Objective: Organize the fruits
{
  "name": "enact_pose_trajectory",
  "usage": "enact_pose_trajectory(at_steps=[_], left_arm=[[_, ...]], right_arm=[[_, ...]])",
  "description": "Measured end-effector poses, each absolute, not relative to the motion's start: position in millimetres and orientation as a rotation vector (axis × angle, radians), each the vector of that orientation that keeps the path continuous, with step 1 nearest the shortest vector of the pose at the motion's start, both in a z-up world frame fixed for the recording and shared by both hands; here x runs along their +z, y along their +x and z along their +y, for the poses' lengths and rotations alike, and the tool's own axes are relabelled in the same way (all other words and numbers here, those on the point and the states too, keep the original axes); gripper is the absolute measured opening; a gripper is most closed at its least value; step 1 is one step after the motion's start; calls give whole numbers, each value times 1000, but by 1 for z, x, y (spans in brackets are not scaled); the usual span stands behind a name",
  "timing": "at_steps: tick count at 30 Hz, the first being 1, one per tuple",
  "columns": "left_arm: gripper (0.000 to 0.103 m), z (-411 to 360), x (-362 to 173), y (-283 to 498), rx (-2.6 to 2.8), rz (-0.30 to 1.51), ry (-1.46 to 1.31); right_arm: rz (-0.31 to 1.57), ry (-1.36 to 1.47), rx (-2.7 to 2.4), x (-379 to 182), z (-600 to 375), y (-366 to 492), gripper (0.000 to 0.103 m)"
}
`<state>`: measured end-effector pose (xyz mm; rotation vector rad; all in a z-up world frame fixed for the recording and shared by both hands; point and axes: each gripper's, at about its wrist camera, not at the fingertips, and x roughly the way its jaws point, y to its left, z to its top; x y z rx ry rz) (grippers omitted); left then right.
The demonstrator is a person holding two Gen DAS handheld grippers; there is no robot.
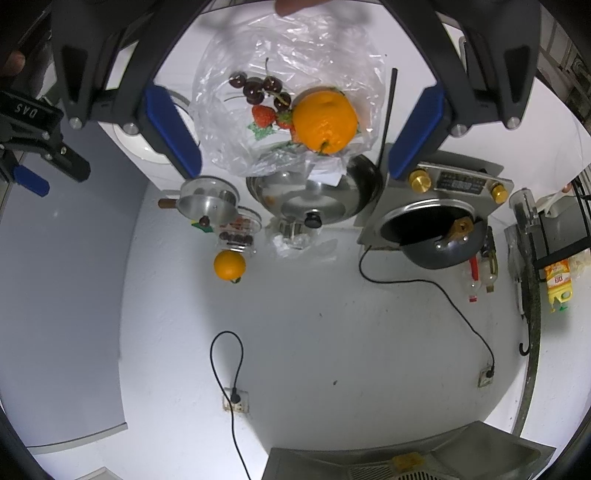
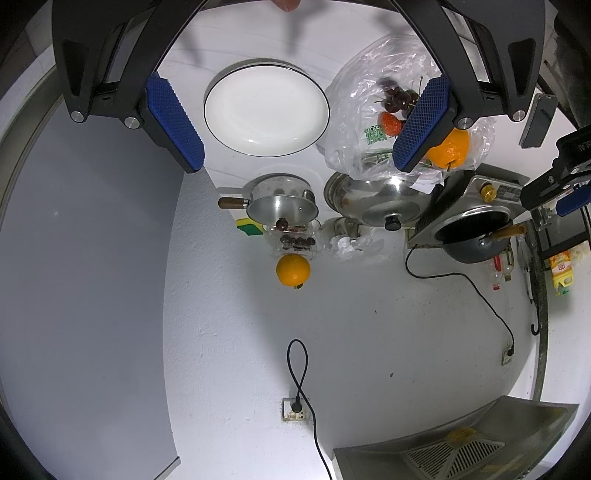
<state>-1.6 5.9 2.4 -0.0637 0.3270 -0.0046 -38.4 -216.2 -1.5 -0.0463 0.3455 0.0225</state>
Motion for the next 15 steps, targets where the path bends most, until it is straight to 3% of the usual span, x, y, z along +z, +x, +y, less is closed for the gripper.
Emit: enact_pose_trajectory(at_steps=[15], left_arm=[[102,6,2,-2,-4,327,-63]], right_arm=[[346,-49,23,-2,-215,-38,103]])
